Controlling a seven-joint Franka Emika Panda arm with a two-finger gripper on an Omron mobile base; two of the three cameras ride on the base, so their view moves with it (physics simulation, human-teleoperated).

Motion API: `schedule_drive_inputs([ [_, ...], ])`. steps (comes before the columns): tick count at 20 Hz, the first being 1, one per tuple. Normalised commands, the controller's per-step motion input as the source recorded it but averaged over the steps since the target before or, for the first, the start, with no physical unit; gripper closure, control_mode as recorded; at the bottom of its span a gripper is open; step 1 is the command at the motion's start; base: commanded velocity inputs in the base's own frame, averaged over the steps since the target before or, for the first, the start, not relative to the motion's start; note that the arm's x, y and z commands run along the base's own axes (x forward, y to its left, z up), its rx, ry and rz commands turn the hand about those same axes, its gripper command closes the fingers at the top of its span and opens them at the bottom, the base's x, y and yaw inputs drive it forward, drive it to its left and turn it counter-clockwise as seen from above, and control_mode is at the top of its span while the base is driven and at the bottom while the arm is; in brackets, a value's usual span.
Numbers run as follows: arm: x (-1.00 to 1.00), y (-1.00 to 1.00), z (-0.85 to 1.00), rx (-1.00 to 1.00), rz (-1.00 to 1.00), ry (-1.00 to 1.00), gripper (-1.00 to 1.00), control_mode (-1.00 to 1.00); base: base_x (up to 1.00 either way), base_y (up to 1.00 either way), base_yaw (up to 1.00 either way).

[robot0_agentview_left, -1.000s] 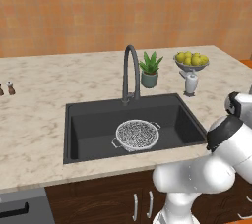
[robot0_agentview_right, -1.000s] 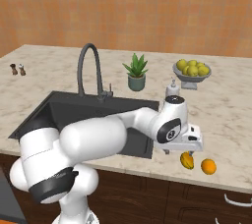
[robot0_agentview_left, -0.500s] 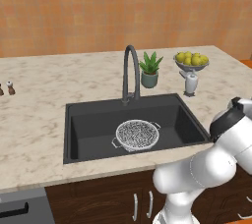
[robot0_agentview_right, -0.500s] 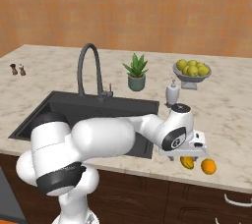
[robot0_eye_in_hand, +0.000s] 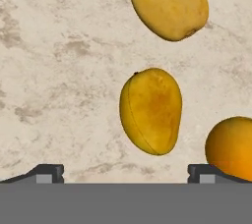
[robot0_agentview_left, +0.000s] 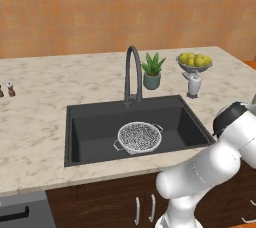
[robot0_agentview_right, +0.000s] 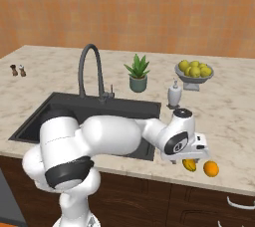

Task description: Put the colander in the sink, put the orange, mango, mango in the colander, and turn on the sink faucet and pour water over the colander.

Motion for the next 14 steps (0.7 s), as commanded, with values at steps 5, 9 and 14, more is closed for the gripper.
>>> schedule_drive_inputs([
  [5,0.32,-0.12,-0.22,0.0,0.06,0.0,-1.0,-1.0,0.0,0.0,0.0],
  [9,0.31,-0.14,-0.13,0.0,0.02,0.02,-1.0,-1.0,0.0,0.0,0.0],
  [14,0.17,-0.18,-0.12,0.0,0.01,0.03,-1.0,-1.0,0.0,0.0,0.0],
])
